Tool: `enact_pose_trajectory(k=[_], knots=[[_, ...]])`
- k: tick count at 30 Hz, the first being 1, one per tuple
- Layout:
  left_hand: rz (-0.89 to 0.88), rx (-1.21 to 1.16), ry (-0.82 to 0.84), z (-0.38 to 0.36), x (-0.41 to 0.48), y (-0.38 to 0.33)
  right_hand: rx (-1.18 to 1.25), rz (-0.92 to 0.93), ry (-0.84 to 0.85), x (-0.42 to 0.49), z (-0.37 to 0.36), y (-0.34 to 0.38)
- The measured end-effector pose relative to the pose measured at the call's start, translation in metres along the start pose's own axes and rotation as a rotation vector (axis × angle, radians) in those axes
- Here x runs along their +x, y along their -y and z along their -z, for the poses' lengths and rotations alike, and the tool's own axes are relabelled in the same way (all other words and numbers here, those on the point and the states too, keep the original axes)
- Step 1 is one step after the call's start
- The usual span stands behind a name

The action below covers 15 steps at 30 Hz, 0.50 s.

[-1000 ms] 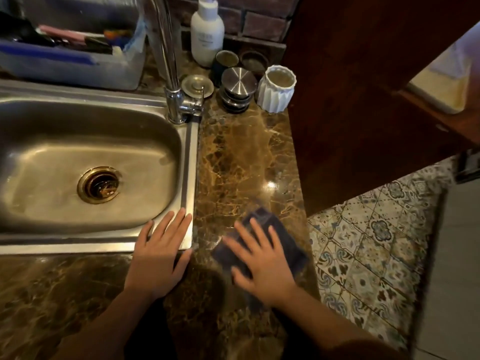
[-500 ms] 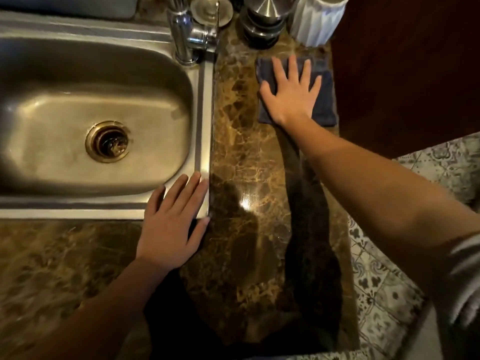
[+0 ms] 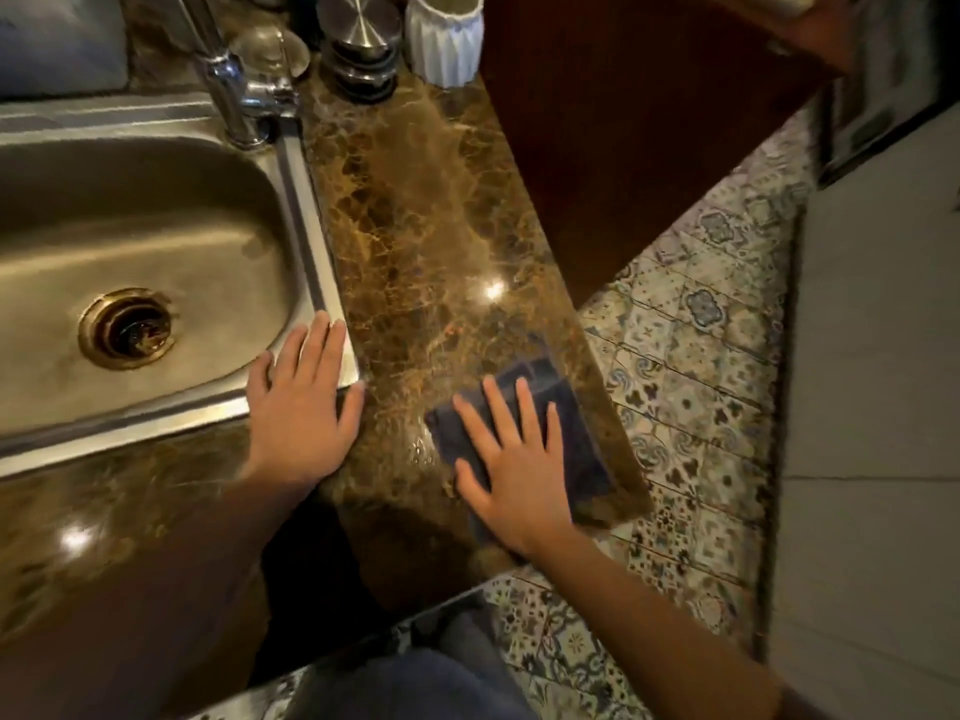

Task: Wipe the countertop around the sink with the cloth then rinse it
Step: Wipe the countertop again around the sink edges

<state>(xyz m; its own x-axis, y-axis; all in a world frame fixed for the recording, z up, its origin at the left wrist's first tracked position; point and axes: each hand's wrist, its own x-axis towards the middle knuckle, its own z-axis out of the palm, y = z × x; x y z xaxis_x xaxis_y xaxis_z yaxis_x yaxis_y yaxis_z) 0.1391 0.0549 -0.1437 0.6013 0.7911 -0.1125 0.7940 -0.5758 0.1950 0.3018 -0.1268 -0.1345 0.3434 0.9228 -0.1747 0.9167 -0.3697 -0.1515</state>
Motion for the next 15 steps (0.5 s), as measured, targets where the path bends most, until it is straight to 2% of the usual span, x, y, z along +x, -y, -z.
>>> enact_pose_trajectory(k=[3,6,10,15], knots=[[-0.016,0.01,0.021,0.001,0.0,-0.001,-0.003,-0.074,0.059,-0.062,-0.013,0.02],[-0.085,0.066,0.085,0.002,-0.007,0.004,-0.02,-0.136,0.076,-0.073,-0.015,0.03],[-0.241,0.094,0.128,-0.007,-0.062,0.01,-0.019,-0.166,0.074,-0.051,-0.01,0.03],[-0.244,0.091,0.178,-0.007,-0.093,0.01,-0.028,-0.196,0.012,0.031,0.006,0.014]])
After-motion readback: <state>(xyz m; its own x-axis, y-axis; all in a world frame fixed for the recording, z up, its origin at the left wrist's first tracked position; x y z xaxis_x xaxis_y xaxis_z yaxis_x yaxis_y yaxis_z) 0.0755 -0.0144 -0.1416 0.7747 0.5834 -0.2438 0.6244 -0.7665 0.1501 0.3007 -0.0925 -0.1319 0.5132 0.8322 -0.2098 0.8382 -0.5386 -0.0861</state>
